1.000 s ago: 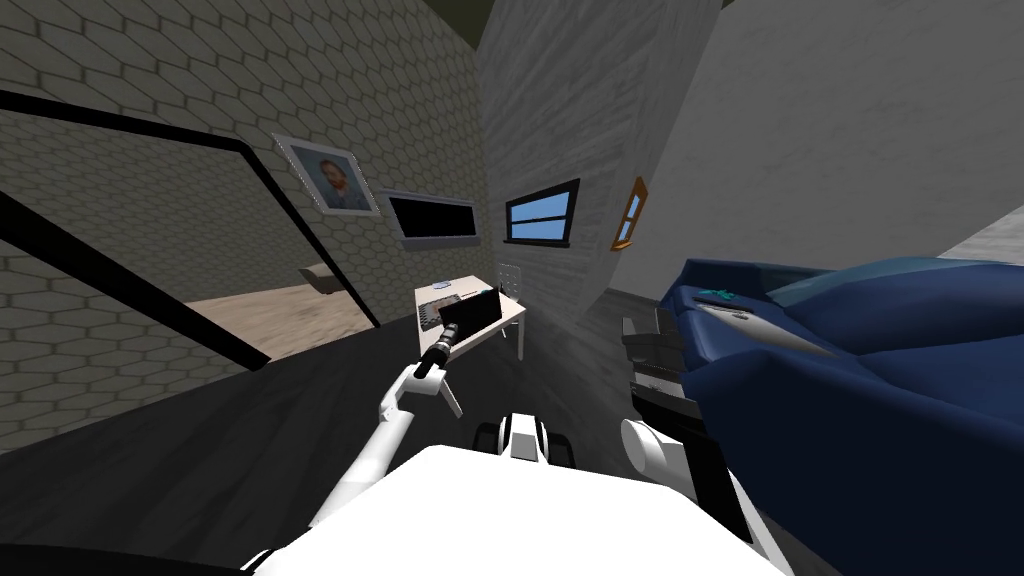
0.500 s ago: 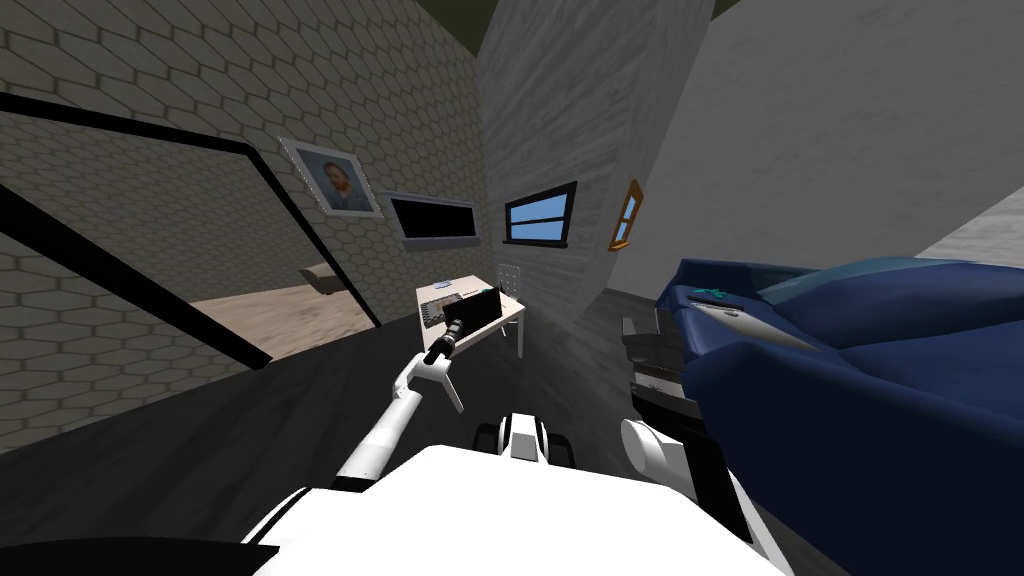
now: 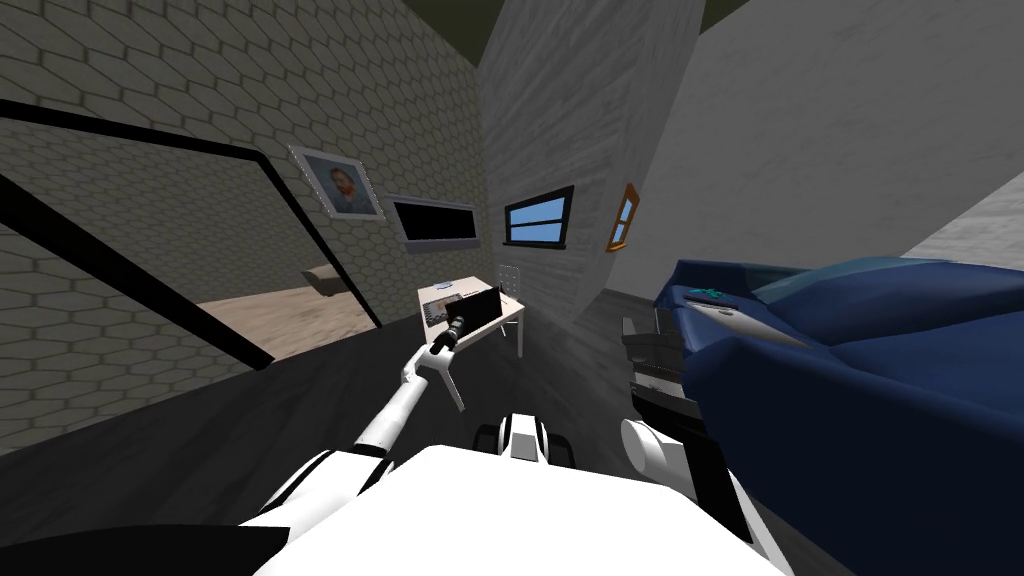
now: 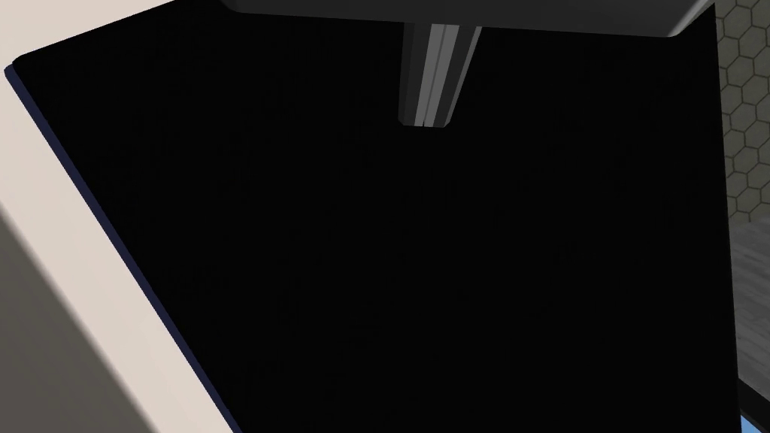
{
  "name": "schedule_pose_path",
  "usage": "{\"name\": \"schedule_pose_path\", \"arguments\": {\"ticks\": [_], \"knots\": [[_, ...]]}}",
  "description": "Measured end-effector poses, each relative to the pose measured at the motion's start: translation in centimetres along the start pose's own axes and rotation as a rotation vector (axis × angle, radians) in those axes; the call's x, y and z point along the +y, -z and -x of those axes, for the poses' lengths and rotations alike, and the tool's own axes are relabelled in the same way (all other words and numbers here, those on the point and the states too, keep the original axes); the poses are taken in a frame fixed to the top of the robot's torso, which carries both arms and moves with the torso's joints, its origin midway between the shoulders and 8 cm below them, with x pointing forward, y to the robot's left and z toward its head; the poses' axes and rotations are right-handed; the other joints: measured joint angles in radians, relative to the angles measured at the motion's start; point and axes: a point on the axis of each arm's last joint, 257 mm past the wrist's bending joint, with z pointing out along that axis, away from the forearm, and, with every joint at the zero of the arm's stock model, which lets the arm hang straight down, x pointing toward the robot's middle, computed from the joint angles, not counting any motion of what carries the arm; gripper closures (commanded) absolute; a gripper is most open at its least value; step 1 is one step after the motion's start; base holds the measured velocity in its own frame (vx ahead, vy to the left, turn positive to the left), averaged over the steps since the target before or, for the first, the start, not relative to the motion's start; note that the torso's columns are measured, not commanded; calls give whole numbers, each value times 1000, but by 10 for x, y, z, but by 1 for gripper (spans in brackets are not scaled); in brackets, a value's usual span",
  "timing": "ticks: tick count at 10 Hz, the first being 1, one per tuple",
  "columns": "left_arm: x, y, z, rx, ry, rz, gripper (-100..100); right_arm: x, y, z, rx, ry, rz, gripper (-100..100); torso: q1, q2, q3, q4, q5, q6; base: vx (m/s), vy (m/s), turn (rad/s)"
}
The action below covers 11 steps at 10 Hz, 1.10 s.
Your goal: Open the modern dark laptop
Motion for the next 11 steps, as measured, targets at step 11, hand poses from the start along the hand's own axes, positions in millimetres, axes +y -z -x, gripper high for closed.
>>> {"name": "schedule_pose_path", "arguments": {"ticks": [11], "knots": [[-14, -62, 32, -15, -8, 89, 100, 0, 0, 0, 0, 0, 0, 0, -1, 3, 1, 2, -1, 0, -53, -2, -13]]}}
